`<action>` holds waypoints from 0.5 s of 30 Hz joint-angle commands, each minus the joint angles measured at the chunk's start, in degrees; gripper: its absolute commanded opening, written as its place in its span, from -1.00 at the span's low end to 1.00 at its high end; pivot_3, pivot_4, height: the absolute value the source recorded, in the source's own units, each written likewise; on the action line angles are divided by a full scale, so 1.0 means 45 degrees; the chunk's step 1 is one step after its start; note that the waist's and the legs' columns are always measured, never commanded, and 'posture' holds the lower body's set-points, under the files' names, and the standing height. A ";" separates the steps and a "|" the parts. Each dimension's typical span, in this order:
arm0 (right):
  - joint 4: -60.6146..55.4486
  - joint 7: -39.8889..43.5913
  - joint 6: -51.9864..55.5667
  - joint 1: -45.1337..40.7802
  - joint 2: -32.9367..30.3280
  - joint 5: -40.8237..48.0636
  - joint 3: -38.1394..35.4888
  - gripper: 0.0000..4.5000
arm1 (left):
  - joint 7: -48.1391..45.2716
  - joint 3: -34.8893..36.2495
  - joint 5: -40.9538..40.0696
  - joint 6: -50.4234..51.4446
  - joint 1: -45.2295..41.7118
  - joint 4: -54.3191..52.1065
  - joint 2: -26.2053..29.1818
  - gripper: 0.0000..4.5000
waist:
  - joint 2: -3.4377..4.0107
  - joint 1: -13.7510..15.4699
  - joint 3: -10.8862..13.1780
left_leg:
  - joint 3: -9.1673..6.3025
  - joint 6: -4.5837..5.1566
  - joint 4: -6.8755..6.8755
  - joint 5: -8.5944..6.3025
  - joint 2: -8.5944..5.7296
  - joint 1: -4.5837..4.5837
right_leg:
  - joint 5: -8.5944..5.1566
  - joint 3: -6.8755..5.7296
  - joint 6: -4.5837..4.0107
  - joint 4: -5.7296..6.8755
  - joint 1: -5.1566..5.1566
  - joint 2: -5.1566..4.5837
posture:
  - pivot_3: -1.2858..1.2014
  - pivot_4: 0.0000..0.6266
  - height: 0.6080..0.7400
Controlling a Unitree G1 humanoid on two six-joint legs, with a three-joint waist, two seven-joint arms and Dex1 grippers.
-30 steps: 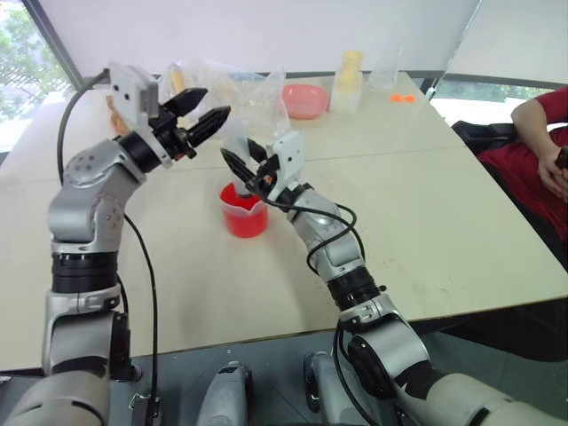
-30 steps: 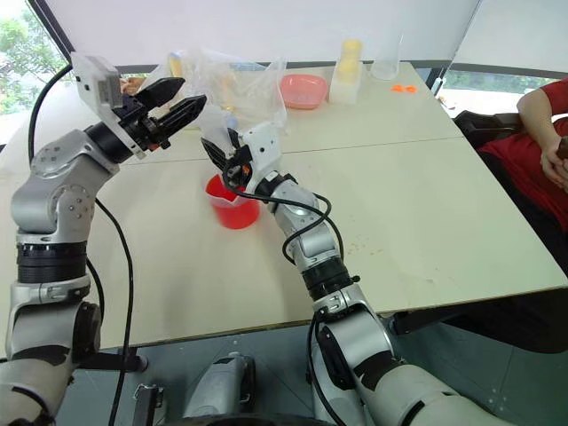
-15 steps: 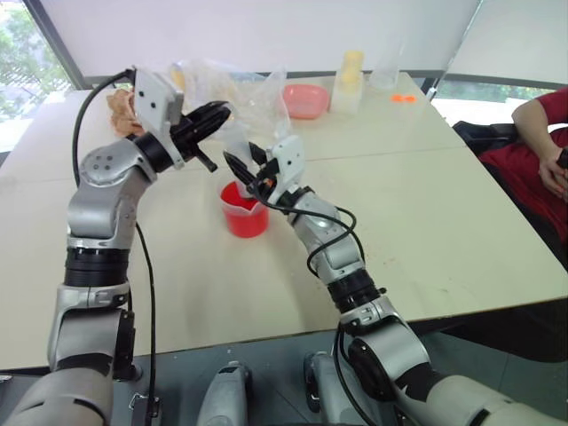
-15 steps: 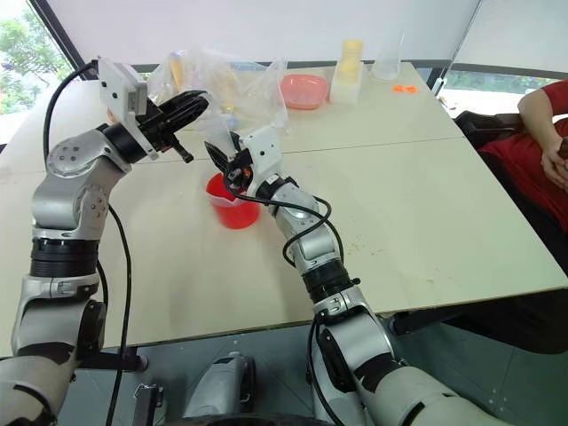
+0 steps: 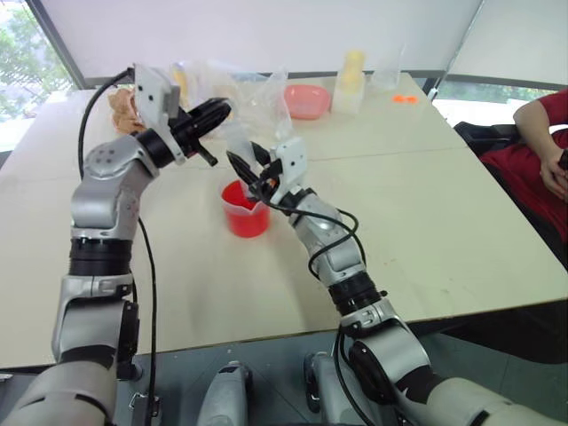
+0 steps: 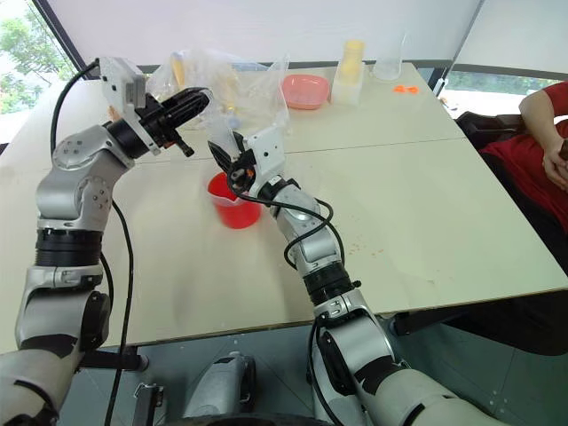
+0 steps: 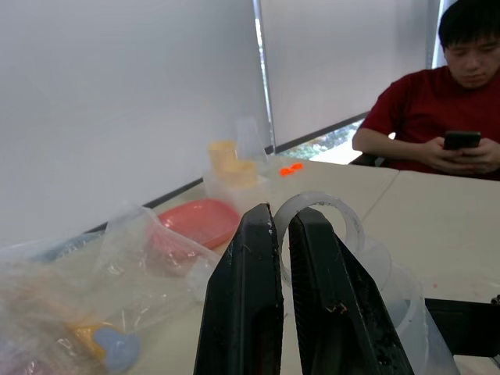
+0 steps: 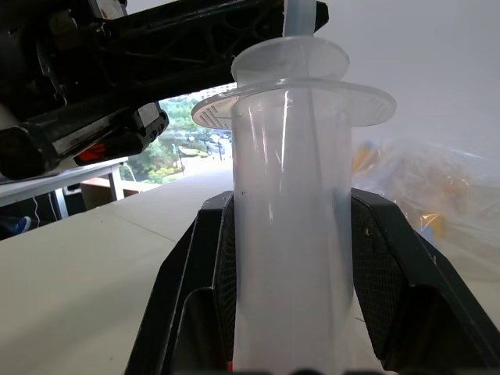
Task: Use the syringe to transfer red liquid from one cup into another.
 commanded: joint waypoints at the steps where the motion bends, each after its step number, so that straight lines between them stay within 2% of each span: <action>1: -0.0469 0.0731 -0.0218 0.0474 0.1198 -0.0080 0.1349 -0.35 | 0.0998 0.1602 -0.0230 -0.0706 -0.1215 0.0276 0.0370 -0.97 | 0.0000 0.0000 0.0000 | 0.0000 0.0000 0.0000 0.0000 0.0000 0.0001 | 0.0000 0.0000 0.0000 0.0000 0.0000 0.0000 | 0.03 -0.52 1.00; 15: -0.0316 0.0780 -0.0365 0.0611 0.1306 -0.0078 0.1681 -0.35 | 0.0727 0.1631 -0.0460 -0.0696 -0.1168 0.0272 0.0686 -0.97 | 0.0000 0.0001 0.0000 | -0.0002 0.0000 0.0001 0.0000 0.0000 -0.0001 | 0.0000 0.0000 0.0000 0.0001 0.0000 0.0000 | 0.03 -0.52 1.00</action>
